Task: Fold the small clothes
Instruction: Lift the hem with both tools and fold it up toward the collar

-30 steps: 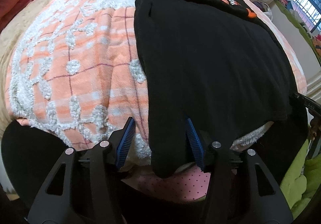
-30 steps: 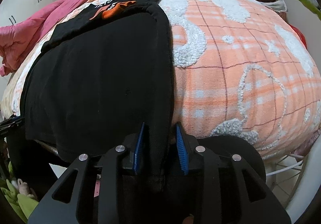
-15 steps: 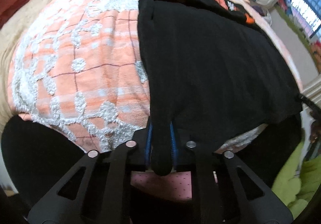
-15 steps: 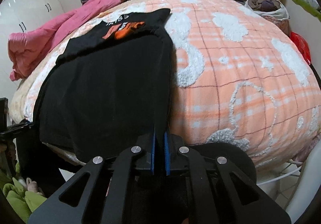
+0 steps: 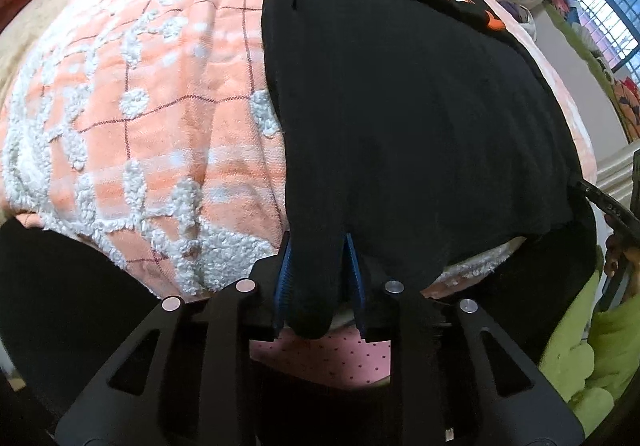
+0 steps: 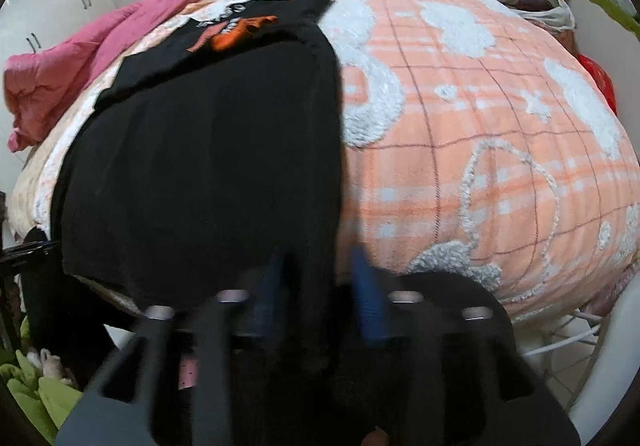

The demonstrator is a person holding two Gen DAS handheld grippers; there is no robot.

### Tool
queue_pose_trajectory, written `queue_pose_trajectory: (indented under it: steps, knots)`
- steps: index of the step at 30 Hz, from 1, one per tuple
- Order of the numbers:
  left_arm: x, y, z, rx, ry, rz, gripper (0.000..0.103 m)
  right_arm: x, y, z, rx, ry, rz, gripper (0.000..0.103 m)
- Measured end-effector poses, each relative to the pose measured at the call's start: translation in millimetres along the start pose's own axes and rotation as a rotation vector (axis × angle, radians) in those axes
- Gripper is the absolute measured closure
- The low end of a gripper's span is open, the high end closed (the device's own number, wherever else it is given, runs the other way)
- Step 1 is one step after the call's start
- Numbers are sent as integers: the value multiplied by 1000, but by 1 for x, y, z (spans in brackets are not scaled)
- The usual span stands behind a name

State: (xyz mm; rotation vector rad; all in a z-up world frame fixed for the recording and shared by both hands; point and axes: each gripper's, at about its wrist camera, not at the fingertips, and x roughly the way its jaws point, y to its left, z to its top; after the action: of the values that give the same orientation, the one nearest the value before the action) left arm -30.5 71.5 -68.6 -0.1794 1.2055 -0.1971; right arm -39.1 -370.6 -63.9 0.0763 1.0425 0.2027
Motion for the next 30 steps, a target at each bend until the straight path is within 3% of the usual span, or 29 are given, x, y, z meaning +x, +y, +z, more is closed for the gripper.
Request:
queue_pose_trajectory:
  steps: [2,3,6,15,23,30]
  knots:
    - [-2,-1,2,-6,-11,-6,98,4,-1,-2,-5,16,11,65]
    - [-4,2,1,-9,-18,-7,98,7,0,-3,-13,28,10,83]
    - [-17,2,2,-2,-66,-8,99,1,1,-5,-21,9,57,97]
    - [-71,10,28,-42,-232,-73,99,-57,-5,27,59,-203,282,97]
    - [-100,21,70,-96,-338,-118,99,-83,-1,82,77,-349,315,97]
    - [-103,32,107,-142,-400,-132,99,-89,6,127,57,-439,281,97]
